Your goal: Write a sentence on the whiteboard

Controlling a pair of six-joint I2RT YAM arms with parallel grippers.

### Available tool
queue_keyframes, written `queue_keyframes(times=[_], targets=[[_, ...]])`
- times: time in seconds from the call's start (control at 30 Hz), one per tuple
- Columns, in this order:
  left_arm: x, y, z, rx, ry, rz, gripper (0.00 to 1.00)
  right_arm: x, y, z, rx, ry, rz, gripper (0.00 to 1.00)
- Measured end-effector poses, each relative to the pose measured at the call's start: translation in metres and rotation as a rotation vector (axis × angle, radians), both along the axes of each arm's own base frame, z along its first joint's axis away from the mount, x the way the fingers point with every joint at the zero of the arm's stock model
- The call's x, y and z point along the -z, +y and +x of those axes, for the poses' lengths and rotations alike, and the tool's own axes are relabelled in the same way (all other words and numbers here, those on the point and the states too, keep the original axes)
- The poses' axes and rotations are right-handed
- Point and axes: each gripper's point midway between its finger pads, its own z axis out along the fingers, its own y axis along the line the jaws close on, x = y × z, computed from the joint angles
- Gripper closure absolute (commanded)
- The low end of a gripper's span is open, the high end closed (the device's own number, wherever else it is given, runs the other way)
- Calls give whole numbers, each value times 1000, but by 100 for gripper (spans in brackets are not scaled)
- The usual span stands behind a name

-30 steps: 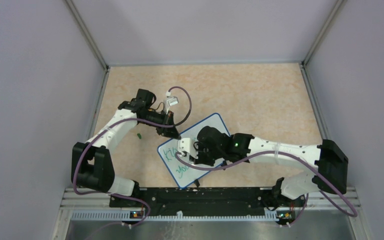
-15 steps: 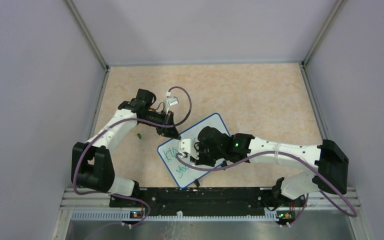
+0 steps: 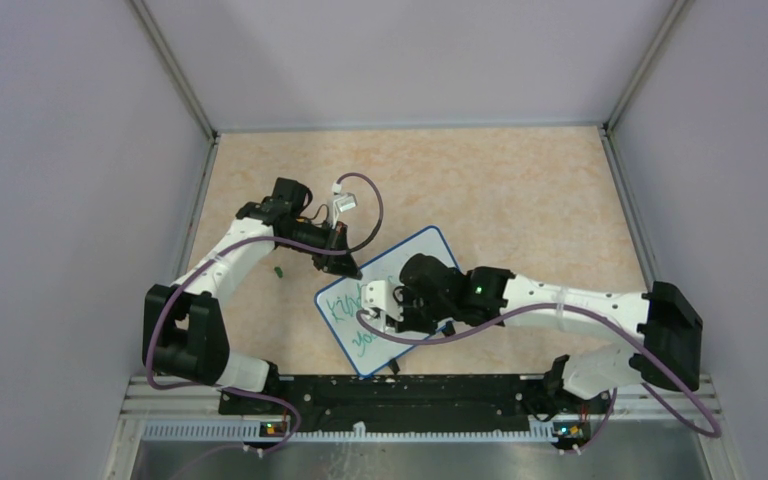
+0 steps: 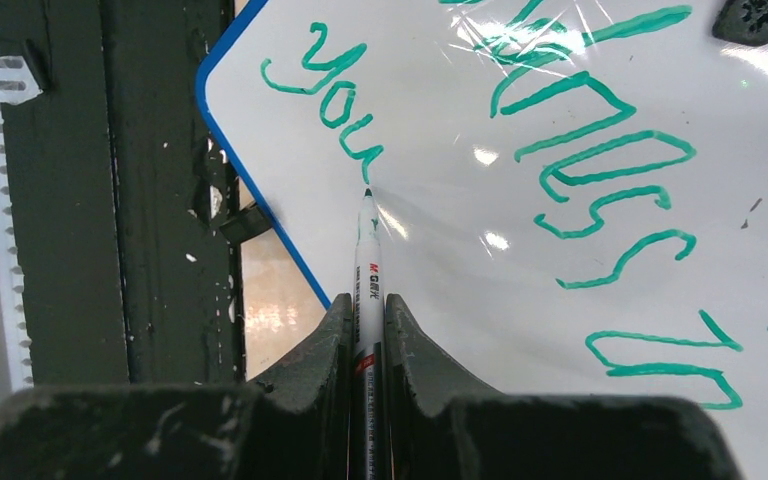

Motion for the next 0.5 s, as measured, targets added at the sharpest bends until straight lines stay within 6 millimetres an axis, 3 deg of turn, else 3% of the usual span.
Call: queue_keyframes(times=[0.23, 0.5], targets=[[0, 0, 0, 0, 0, 0, 100, -13, -3, -1, 1, -12, 28, 100], [0, 0, 0, -2, 3, 0, 100, -14, -1, 2, 10, -25, 36, 100]])
